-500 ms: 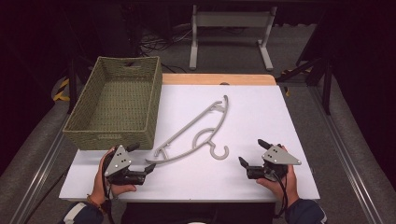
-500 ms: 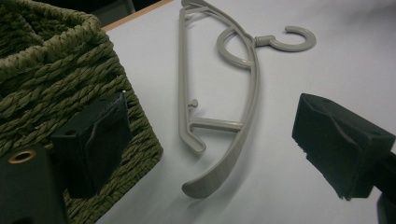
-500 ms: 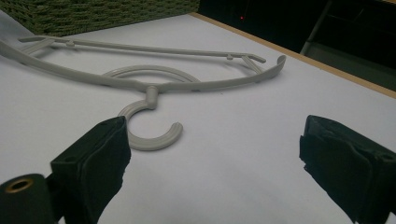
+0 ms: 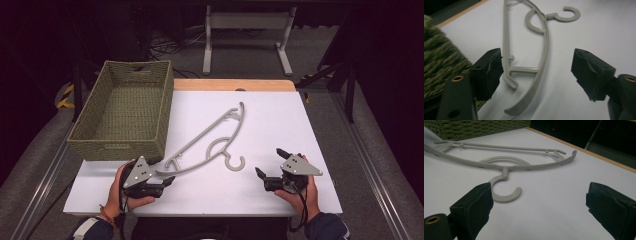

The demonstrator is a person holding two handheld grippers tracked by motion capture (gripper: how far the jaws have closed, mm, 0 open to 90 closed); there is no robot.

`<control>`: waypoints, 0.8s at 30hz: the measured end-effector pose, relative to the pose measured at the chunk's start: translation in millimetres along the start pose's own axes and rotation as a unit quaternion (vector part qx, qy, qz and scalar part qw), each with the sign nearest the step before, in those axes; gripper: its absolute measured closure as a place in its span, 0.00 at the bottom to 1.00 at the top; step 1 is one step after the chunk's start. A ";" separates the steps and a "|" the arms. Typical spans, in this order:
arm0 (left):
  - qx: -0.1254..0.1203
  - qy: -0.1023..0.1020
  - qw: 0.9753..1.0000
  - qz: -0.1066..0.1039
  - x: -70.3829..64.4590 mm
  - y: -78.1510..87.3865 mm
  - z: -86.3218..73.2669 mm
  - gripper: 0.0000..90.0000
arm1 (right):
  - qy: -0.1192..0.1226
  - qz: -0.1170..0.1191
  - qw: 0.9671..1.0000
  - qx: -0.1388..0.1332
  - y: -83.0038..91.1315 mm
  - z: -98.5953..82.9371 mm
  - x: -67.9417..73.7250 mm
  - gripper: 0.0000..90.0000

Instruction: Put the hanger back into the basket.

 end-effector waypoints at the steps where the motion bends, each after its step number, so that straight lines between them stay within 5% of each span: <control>1: 0.005 0.007 1.000 -0.007 -2.1 -4.5 3.0 0.33 | -0.002 -0.002 1.000 0.005 -0.5 -1.0 -0.7 0.09; 8: 0.033 -0.016 0.999 -0.004 -16.8 -33.5 15.2 0.43 | -0.003 0.001 1.000 0.009 -0.2 -1.7 0.6 0.09; 17: 0.074 -0.007 0.997 -0.016 -21.4 -71.8 22.7 0.51 | 0.002 0.000 1.000 0.022 -0.5 -4.3 1.5 0.11; 24: 0.147 0.008 0.988 -0.048 -21.8 -100.5 34.3 0.63 | -0.003 -0.002 1.000 0.029 0.2 -6.9 -0.4 0.11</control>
Point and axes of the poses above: each handheld gripper's, and its own axes: y roughly backward along the jaws, z roughly out of its top, x roughly to its left, the point moved 6 cm from there along -y, roughly forward along the jaws, and after that the axes turned 6 degrees about y, right-handed, at the moved point
